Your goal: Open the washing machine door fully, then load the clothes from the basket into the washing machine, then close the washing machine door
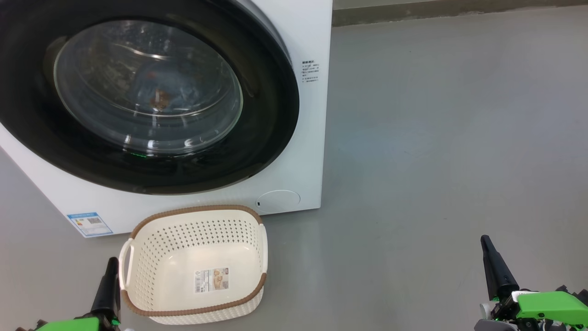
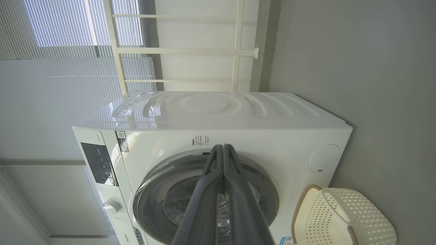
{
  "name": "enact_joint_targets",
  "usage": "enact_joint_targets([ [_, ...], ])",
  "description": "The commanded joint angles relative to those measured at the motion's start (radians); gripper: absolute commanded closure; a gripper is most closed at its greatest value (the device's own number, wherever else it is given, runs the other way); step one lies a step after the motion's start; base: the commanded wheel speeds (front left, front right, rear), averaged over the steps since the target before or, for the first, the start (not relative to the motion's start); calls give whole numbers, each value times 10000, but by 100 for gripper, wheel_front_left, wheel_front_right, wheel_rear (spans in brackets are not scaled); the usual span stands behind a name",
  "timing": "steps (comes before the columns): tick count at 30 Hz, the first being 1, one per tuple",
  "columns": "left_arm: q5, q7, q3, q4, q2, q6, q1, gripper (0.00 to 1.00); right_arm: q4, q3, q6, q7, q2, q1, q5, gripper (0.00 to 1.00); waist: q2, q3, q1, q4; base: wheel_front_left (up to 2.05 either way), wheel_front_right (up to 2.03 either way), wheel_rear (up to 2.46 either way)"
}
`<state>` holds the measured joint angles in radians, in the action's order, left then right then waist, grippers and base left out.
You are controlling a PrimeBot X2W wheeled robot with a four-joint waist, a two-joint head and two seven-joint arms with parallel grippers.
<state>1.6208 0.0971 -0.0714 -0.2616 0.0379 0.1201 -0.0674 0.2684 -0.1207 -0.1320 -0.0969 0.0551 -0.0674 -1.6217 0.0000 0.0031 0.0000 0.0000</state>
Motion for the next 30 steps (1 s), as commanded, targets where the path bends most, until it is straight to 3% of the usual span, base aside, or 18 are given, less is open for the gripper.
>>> enact_joint_targets([
  [1, -61, 102, -350, 168, 182, 106, -399, 100, -240, 153, 13, -95, 16, -396, 62, 100, 0, 0, 0, 0, 0, 0, 0],
  [30, -86, 126, -380, 167, 161, 106, -402, 100, -239, 120, 13, -122, -7, -400, 90, 100, 0, 0, 0, 0, 0, 0, 0],
])
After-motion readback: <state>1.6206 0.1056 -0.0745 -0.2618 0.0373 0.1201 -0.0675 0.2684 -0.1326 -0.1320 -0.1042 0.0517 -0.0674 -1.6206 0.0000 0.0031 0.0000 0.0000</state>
